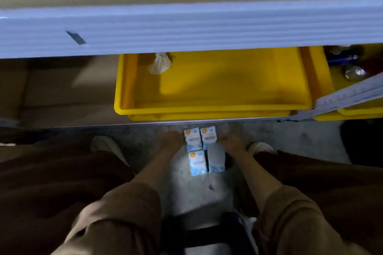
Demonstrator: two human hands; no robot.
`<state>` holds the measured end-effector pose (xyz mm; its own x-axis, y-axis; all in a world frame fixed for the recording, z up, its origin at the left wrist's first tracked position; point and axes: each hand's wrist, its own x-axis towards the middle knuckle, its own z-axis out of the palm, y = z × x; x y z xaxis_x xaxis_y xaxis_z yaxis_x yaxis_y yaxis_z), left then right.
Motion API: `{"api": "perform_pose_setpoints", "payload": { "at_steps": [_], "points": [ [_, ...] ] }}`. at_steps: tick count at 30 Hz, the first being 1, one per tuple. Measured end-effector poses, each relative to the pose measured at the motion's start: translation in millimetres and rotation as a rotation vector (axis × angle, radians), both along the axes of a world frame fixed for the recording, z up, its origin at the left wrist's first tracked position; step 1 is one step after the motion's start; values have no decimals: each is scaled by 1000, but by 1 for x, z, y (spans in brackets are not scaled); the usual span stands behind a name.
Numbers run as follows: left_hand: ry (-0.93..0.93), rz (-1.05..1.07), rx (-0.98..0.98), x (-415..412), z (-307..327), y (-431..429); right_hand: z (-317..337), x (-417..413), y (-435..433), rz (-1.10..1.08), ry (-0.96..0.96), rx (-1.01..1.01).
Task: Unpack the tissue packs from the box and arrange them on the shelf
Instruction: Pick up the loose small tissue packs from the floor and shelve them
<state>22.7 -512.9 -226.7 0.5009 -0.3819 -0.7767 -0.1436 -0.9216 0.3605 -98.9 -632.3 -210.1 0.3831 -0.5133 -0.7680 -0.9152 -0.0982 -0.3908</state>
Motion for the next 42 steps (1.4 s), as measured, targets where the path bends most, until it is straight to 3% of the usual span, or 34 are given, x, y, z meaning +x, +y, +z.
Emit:
{"api": "perform_pose_setpoints", "payload": {
  "at_steps": [7, 11, 17, 29, 34, 42],
  "points": [
    [73, 238, -12, -16, -38, -8, -54, -4, -4, -259, -3, 95],
    [49, 429, -90, -25, -44, -17, -71, -2, -4, -320, -46, 145],
    [169, 659, -161, -33, -54, -19, -81, 0, -4, -405, -92, 214],
    [206, 615, -196, -26, -19, -6, -56, -9, -4, -432, -155, 197],
    [144, 576, -293, -27, 27, -10, -10, -11, -12, -531, -225, 203],
    [14, 510, -450, -33, 117, -18, 82, -26, -26, -498, -425, 89]
  ]
}}
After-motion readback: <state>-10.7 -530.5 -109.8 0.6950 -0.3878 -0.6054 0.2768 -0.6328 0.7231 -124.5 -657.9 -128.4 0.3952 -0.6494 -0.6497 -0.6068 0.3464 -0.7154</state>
